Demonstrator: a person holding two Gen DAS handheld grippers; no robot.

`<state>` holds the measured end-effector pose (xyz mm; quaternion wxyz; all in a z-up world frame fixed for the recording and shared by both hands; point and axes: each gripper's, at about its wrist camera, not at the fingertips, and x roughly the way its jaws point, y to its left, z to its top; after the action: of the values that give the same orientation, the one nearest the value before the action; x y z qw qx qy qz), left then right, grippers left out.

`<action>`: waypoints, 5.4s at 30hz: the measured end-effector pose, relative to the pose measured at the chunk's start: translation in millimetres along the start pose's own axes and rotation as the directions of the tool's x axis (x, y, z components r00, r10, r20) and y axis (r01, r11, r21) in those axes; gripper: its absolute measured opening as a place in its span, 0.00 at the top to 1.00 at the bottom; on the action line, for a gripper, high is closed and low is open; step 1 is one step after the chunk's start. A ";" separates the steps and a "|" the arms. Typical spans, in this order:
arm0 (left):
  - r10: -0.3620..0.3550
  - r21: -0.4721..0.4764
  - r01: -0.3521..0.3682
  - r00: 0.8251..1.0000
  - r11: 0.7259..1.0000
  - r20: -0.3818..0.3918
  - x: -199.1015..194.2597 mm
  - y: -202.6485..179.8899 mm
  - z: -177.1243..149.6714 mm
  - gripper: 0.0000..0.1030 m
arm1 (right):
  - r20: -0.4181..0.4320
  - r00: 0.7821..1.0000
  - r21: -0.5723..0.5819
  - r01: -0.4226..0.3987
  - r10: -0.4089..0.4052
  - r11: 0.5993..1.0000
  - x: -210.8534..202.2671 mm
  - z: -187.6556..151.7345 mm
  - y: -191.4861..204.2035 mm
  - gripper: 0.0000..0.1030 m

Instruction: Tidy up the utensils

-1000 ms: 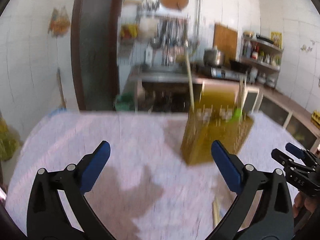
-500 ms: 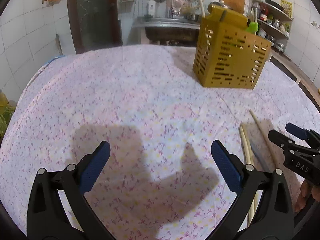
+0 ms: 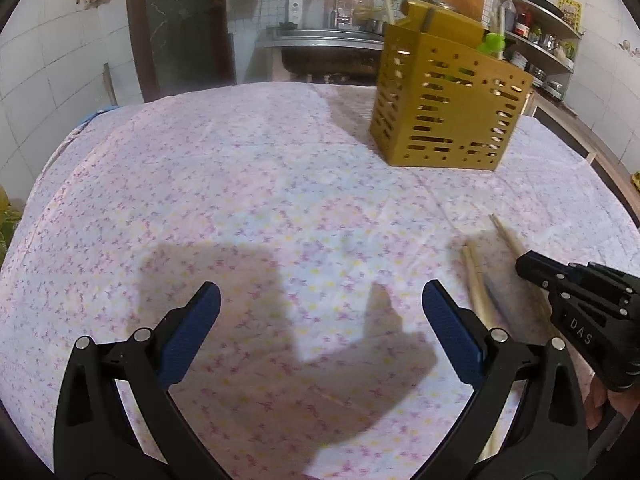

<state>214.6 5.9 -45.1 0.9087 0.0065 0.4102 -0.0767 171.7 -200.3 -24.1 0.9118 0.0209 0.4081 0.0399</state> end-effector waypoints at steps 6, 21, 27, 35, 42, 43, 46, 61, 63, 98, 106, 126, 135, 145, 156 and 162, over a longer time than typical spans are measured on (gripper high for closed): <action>-0.042 0.030 0.043 0.999 0.999 -0.021 5.5 -28.5 -1.0 0.05 | 0.010 0.999 0.024 0.049 -0.049 0.999 -13.1 -5.1 -26.6 0.94; -0.024 0.105 0.032 0.997 0.994 -0.075 20.3 -46.7 -11.4 0.05 | 0.003 0.999 0.103 0.043 -0.044 0.994 -13.3 -13.4 -59.2 0.94; -0.017 0.124 0.029 0.995 0.992 -0.099 23.8 -48.7 -14.9 0.05 | 0.003 0.999 0.119 0.040 -0.041 0.992 -13.9 -16.1 -61.8 0.94; -0.003 0.152 0.019 0.995 0.988 -0.102 27.4 -58.4 -13.3 0.05 | -0.013 0.998 0.108 0.056 -0.055 0.993 -10.6 -14.4 -59.7 0.94; -0.025 0.108 0.038 0.993 0.993 -0.119 28.8 -67.2 -5.7 0.30 | -0.056 0.997 0.095 0.063 -0.058 0.994 -2.7 -1.1 -60.2 0.93; -0.033 0.110 0.047 0.992 0.993 -0.123 28.3 -70.9 -4.4 0.38 | -0.059 0.997 0.091 0.063 -0.058 0.994 -1.3 0.4 -60.2 0.93; -0.043 0.125 0.060 0.990 0.990 -0.132 28.9 -80.1 -1.7 0.55 | -0.067 0.997 0.095 0.056 -0.049 0.994 1.3 3.7 -62.7 0.92; -0.092 0.064 0.101 0.988 0.993 -0.120 22.1 -70.9 1.0 0.95 | 0.013 1.000 0.140 0.024 -0.026 0.990 -18.0 -5.8 -67.7 0.93; -0.094 0.051 0.099 0.991 0.994 -0.090 13.3 -68.4 3.5 0.95 | 0.049 0.999 0.147 0.014 -0.021 0.989 -28.4 -3.9 -67.7 0.93; -0.072 -0.021 0.070 0.994 0.997 -0.085 17.2 -38.0 3.6 0.95 | 0.010 0.999 0.117 0.044 -0.046 0.992 -10.5 2.4 -61.4 0.94; -0.092 -0.055 0.095 0.994 0.994 0.062 -36.3 -31.3 15.0 0.95 | 0.222 0.975 0.162 -0.011 -0.026 0.987 -68.2 8.3 -66.2 0.94; -0.038 -0.017 0.037 0.995 0.999 -0.093 3.1 -28.7 0.0 0.61 | 0.219 0.974 0.170 0.012 -0.050 0.985 -58.6 5.7 -69.7 0.94; 0.026 0.081 -0.016 0.992 0.997 -0.122 27.5 -45.8 -2.6 0.65 | 0.194 0.979 0.148 0.032 -0.061 0.988 -46.3 2.9 -63.0 0.94; -0.018 0.013 0.020 0.992 1.000 -0.125 27.0 -32.5 6.3 0.96 | 0.218 0.974 0.150 0.033 -0.066 0.988 -53.7 3.7 -64.0 0.94; -0.061 -0.022 0.068 0.975 0.997 0.212 -85.6 -31.5 21.9 0.96 | 0.346 0.936 0.154 0.005 -0.059 0.988 -99.5 5.4 -60.5 0.94; -0.041 -0.026 0.051 0.950 0.998 0.311 -115.3 -31.9 16.3 0.96 | 0.460 0.885 0.123 0.011 -0.067 0.992 -133.9 -0.9 -50.0 0.94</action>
<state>146.9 -11.3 53.4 0.9598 -0.0306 0.2636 -0.0910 84.9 -262.1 71.2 0.9806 0.0750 0.1808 -0.0084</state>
